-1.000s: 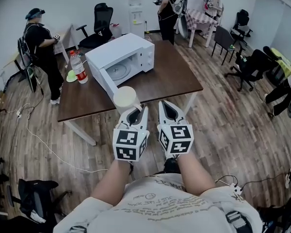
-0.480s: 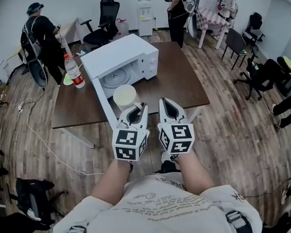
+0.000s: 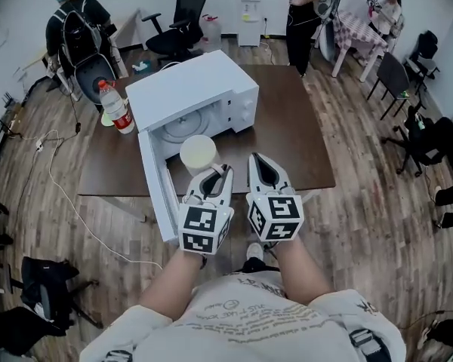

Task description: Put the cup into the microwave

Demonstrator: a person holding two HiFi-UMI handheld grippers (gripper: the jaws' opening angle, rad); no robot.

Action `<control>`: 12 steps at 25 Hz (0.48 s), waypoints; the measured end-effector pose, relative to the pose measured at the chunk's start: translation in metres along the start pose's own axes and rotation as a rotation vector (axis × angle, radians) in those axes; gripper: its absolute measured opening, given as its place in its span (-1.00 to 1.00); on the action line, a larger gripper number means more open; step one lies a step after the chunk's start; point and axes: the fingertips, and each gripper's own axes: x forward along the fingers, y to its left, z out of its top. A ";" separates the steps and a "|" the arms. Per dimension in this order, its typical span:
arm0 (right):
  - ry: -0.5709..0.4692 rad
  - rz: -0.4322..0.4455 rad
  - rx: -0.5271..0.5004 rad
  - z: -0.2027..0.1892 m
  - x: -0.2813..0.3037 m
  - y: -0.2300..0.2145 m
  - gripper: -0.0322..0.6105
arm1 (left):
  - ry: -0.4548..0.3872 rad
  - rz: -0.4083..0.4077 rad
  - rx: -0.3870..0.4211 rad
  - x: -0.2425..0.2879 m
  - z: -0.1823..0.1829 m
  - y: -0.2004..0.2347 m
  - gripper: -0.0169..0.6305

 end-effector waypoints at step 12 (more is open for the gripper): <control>0.078 0.252 -0.020 -0.007 0.099 -0.028 -0.86 | 0.040 0.217 -0.073 0.082 -0.026 0.041 -0.84</control>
